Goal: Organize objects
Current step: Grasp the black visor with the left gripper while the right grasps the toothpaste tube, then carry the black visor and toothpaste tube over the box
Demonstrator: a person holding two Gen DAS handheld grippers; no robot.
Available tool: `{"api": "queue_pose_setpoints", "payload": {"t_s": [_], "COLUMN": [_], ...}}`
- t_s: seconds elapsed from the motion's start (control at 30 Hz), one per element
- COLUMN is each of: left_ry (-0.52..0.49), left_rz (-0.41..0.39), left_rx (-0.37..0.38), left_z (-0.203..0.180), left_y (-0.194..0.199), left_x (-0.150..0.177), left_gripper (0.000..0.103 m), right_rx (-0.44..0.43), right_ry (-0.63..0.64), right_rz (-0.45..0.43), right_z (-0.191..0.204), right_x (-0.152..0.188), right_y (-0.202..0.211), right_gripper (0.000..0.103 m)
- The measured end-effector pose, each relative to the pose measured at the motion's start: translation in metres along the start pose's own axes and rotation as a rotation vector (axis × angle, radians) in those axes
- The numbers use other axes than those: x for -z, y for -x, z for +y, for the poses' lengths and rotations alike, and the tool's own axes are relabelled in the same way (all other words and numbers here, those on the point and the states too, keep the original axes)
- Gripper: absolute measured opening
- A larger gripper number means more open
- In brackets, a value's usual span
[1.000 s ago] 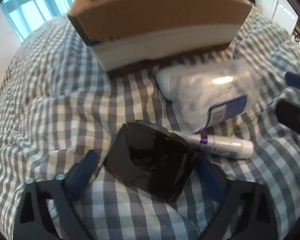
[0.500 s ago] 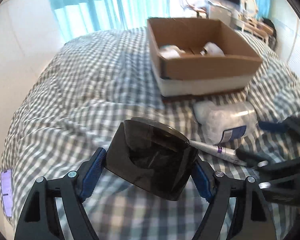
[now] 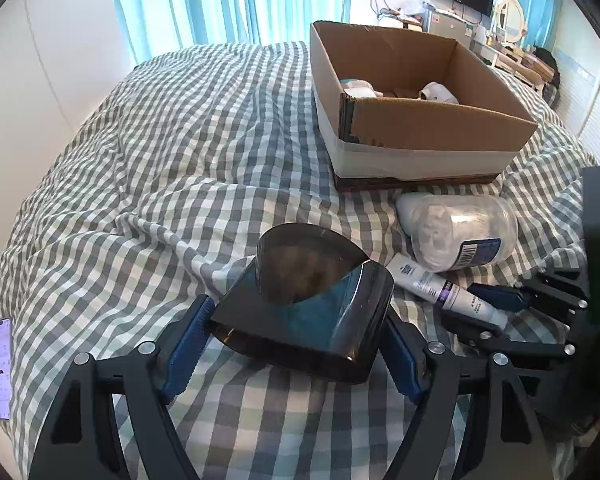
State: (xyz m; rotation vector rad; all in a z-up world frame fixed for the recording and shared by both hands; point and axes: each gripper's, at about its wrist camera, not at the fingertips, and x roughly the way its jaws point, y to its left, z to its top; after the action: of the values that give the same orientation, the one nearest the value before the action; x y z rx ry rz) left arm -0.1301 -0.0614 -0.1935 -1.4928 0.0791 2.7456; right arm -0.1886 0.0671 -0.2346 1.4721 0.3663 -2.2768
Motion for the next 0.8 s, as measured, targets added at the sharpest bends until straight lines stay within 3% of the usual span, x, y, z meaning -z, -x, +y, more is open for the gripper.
{"api": "queue_pose_setpoints", "payload": {"t_s": [0.4, 0.8], "left_ry": [-0.013, -0.044], "left_rz": [-0.023, -0.085], "left_rx": [0.019, 0.026], "left_z": [-0.009, -0.025], "left_y": [0.030, 0.071], "left_x": [0.013, 0.017], "left_gripper": [0.080, 0.080], "right_rx": [0.059, 0.089], "right_ry": [0.004, -0.037], "right_rz": [-0.148, -0.298], "right_z": [0.014, 0.016], "right_x": [0.017, 0.032], "right_y": [0.062, 0.131], "right_gripper": [0.020, 0.020]}}
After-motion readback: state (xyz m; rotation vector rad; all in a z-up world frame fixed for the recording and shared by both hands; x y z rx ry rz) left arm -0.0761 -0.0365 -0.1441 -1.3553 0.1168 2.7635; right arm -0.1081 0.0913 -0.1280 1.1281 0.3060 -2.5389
